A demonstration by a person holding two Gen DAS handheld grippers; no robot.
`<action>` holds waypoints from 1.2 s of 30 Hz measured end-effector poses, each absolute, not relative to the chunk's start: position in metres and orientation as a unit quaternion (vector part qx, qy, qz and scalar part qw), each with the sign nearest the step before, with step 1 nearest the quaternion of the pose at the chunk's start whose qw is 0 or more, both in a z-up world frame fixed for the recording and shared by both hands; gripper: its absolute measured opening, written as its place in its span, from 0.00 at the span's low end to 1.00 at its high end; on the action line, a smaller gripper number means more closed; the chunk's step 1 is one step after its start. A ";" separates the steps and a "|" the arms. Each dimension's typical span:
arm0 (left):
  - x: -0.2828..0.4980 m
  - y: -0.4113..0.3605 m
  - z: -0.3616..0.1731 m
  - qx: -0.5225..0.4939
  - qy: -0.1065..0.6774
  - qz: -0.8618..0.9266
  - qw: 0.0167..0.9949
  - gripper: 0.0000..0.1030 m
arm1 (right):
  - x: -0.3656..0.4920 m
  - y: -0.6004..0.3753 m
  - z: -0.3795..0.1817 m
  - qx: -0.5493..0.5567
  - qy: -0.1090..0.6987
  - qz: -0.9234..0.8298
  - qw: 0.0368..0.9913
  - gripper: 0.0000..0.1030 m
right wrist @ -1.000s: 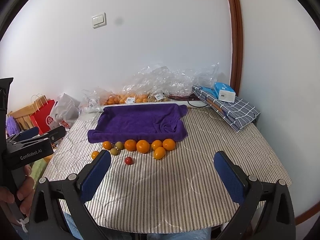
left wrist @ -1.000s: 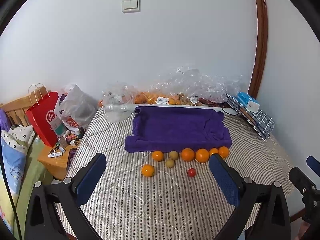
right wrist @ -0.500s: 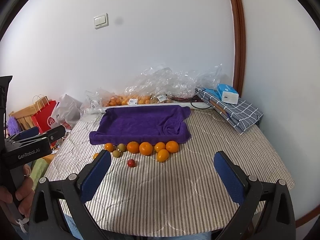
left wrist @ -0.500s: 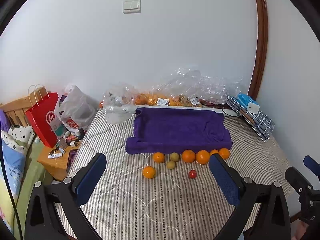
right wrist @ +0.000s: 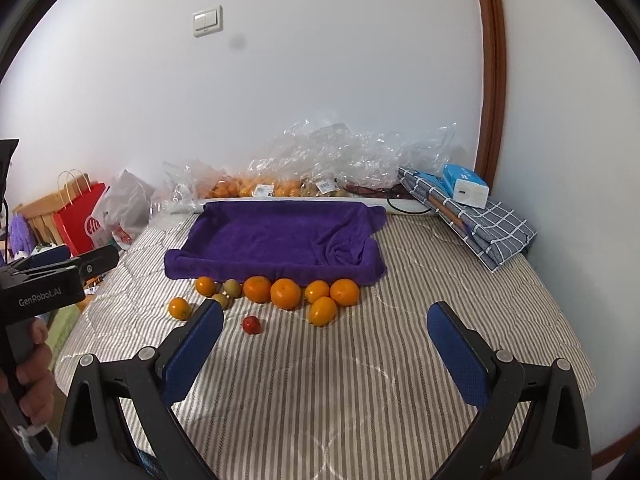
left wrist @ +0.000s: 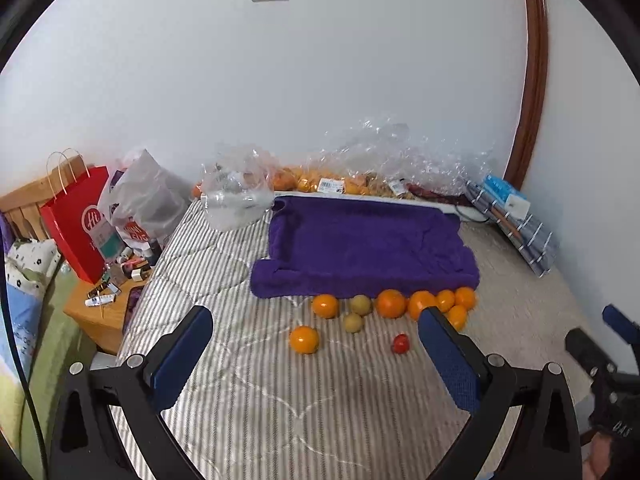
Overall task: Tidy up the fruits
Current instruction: 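Grasp an orange from the row with the right gripper while the left gripper grasps another orange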
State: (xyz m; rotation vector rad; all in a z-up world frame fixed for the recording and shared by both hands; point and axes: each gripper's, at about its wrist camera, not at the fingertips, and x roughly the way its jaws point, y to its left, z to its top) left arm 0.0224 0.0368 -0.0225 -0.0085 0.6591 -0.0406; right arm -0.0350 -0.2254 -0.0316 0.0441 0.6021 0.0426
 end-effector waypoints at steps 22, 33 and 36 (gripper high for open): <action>0.101 0.090 -0.131 -0.029 0.416 0.013 0.909 0.98 | 0.056 -0.236 -0.132 0.063 0.393 0.018 0.917 0.74; 0.119 0.081 -0.155 -0.032 0.421 -0.018 0.906 0.95 | 0.102 -0.232 -0.176 0.098 0.415 0.037 0.904 0.57; 0.121 0.076 -0.156 -0.040 0.419 -0.029 0.906 0.95 | 0.113 -0.226 -0.183 0.091 0.426 0.042 0.899 0.45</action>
